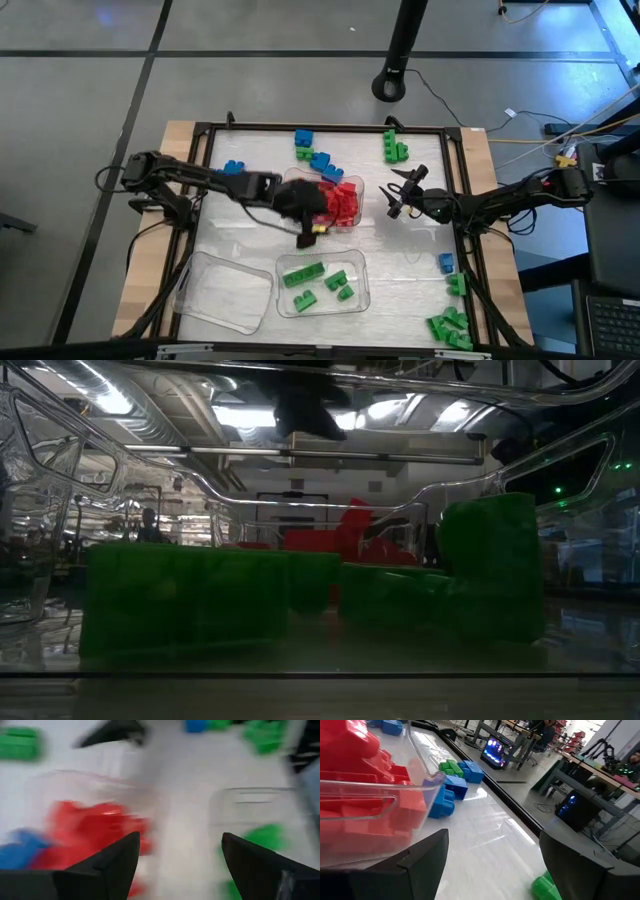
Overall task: Sort blocks
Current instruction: Adjust the top right transparent bin
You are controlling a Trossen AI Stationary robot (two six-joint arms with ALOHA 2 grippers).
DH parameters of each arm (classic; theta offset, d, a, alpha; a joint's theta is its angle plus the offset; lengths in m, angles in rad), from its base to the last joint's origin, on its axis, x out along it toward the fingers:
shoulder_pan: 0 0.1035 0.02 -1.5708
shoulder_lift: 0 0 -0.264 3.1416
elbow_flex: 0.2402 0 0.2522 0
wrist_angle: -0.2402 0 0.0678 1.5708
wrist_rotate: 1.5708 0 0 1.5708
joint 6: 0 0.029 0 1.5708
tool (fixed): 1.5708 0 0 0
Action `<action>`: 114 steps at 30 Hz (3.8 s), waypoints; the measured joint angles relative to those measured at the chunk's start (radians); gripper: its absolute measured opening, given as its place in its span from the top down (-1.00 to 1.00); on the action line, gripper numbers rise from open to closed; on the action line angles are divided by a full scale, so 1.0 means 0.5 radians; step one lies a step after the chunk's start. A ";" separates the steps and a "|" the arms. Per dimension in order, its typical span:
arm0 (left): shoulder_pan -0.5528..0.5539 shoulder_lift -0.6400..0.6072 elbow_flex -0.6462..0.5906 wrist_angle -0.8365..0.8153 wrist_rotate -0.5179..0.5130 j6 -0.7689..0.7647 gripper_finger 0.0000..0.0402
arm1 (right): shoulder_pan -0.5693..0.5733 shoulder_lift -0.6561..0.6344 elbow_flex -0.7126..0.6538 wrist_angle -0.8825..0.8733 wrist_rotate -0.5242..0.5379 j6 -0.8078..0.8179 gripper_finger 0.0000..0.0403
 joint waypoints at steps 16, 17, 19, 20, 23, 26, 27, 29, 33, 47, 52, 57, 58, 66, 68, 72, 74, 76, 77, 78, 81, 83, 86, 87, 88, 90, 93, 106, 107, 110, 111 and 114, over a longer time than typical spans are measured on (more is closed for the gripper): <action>0.992 0.083 0.045 -0.128 -0.433 0.754 -0.34 | -0.001 0.000 0.001 -0.037 0.575 -0.226 -0.55; 1.037 0.109 0.045 -0.149 -0.432 0.771 -0.34 | -0.002 0.000 0.000 -0.067 0.608 -0.231 -0.55; 1.093 0.177 0.045 -0.187 -0.429 0.812 -0.34 | -0.002 0.011 0.000 -0.071 0.660 -0.260 -0.55; 1.107 0.218 0.045 -0.196 -0.429 0.828 -0.34 | -0.002 0.012 0.000 -0.075 0.688 -0.276 -0.55; 1.127 0.341 0.045 -0.188 -0.423 0.901 -0.34 | -0.016 0.012 0.000 -0.073 0.714 -0.312 -0.55; 1.143 0.464 0.045 -0.200 -0.471 1.008 -0.34 | -0.067 0.012 0.000 -0.072 0.697 -0.350 -0.55; 1.147 0.495 0.045 -0.200 -0.480 1.035 -0.34 | -0.087 0.012 0.000 -0.075 0.674 -0.360 -0.55; 1.150 0.536 0.045 -0.198 -0.508 1.095 -0.34 | -0.127 0.012 0.000 -0.091 0.615 -0.361 -0.55; 1.154 0.570 0.044 -0.201 -0.520 1.185 -0.34 | -0.202 0.012 0.000 -0.112 0.496 -0.361 -0.55; 1.168 0.482 0.117 -0.253 -0.469 1.070 -0.34 | -0.320 0.012 0.000 -0.106 0.382 -0.358 -0.55; 1.315 0.482 0.260 -0.323 -0.107 0.942 -0.34 | -0.318 0.012 0.000 -0.103 0.379 -0.357 -0.55; 1.460 0.504 0.263 -0.380 -0.012 0.908 -0.34 | -0.318 0.012 0.000 -0.105 0.344 -0.357 -0.55; 1.481 0.511 0.261 -0.405 0.013 0.903 -0.34 | -0.318 0.012 0.000 -0.105 0.344 -0.357 -0.55; 1.418 0.592 0.252 -0.400 -0.012 1.039 -0.34 | -0.319 0.012 0.001 -0.103 0.344 -0.357 -0.55; 1.399 0.593 0.252 -0.404 -0.014 1.075 -0.34 | -0.319 0.012 0.001 -0.104 0.345 -0.357 -0.55; 1.361 0.593 0.252 -0.396 -0.042 1.193 -0.34 | -0.319 0.012 0.001 -0.103 0.345 -0.357 -0.55; 1.337 0.593 0.254 -0.364 -0.137 1.243 -0.34 | -0.319 0.012 0.001 -0.104 0.344 -0.357 -0.55; 1.317 0.592 0.280 -0.394 -0.185 1.247 -0.34 | -0.319 0.012 0.001 -0.105 0.332 -0.357 -0.55; 1.300 0.591 0.299 -0.399 -0.184 1.233 -0.34 | -0.319 0.012 0.001 -0.105 0.331 -0.357 -0.55; 1.281 0.589 0.323 -0.406 -0.179 1.213 -0.34 | -0.319 0.012 0.001 -0.104 0.331 -0.357 -0.55; 1.230 0.580 0.383 -0.505 -0.127 1.163 -0.34 | -0.319 0.012 0.000 -0.105 0.331 -0.357 -0.55; 1.206 0.588 0.384 -0.540 -0.108 1.125 -0.34 | -0.319 0.012 0.001 -0.105 0.331 -0.357 -0.55; 1.217 0.639 0.382 -0.551 -0.197 1.070 -0.34 | -0.319 0.012 0.001 -0.105 0.332 -0.358 -0.55; 1.239 0.654 0.382 -0.533 -0.232 1.068 -0.34 | -0.319 0.012 0.001 -0.105 0.332 -0.358 -0.55; 1.263 0.675 0.382 -0.523 -0.250 1.069 -0.34 | -0.319 0.012 0.001 -0.106 0.331 -0.358 -0.55; 1.308 0.706 0.382 -0.490 -0.266 1.068 -0.34 | -0.319 0.012 0.001 -0.108 0.330 -0.357 -0.55; 1.338 0.723 0.382 -0.536 -0.291 1.110 -0.34 | -0.316 0.012 0.001 -0.109 0.318 -0.357 -0.55; 1.334 0.723 0.382 -0.714 -0.301 1.291 -0.34 | -0.315 0.012 0.001 -0.104 0.329 -0.358 -0.55; 1.334 0.723 0.382 -0.711 -0.303 1.282 -0.34 | -0.315 0.012 0.001 -0.104 0.329 -0.358 -0.55; 1.320 0.679 0.386 -0.724 -0.309 1.239 -0.34 | -0.315 0.012 0.001 -0.104 0.329 -0.358 -0.55; 1.311 0.649 0.396 -0.717 -0.311 1.225 -0.34 | -0.315 0.012 0.001 -0.104 0.329 -0.358 -0.55; 1.278 0.526 0.421 -0.706 -0.309 1.153 -0.34 | -0.315 0.012 0.001 -0.103 0.331 -0.359 -0.55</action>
